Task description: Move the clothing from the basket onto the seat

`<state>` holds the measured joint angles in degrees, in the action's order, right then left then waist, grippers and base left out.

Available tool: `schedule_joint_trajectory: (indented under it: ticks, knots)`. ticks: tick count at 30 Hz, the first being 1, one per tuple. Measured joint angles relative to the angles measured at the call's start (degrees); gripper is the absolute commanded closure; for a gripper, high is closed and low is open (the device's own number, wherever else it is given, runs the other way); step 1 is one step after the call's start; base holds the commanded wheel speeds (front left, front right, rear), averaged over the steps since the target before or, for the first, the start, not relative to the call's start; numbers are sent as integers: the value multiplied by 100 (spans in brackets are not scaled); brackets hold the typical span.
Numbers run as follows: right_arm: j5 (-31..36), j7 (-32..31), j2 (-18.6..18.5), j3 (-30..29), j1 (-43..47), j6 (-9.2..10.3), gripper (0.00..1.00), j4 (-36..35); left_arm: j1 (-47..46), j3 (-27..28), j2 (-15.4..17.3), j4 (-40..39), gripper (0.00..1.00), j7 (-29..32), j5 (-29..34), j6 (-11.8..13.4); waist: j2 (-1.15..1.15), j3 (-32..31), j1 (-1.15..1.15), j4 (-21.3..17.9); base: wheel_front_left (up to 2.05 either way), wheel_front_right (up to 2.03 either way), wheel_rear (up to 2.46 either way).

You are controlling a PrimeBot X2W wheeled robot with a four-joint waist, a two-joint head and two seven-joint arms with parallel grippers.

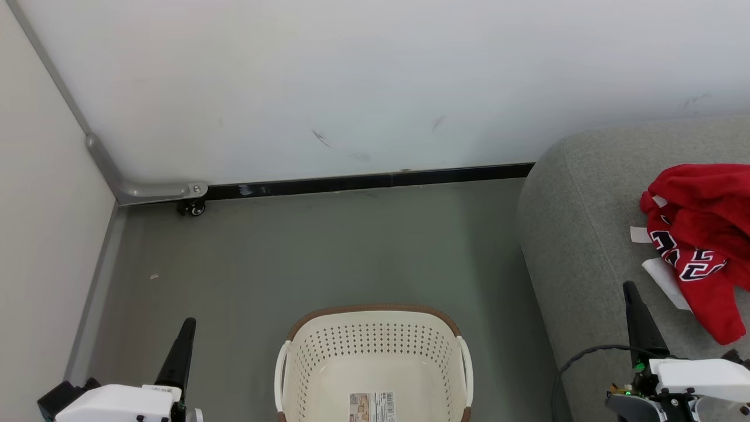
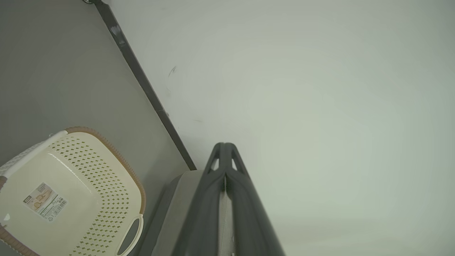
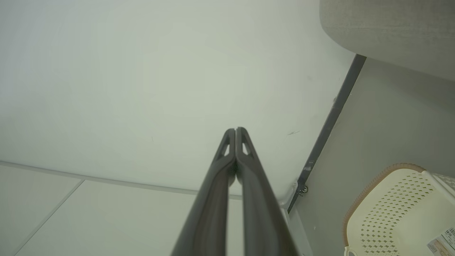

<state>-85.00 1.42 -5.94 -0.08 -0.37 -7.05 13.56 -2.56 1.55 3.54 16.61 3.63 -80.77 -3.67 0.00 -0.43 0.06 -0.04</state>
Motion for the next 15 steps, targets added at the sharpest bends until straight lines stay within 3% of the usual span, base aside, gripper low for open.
schedule_joint_trajectory:
  ticks: [15]
  knots:
    - [-1228, -200, -68, -109, -235, 0, 100, 105, -120, 336, -130, -13, 100, 291, -1089, -315, 0, 58, -2, 5, 0, 0, 0]
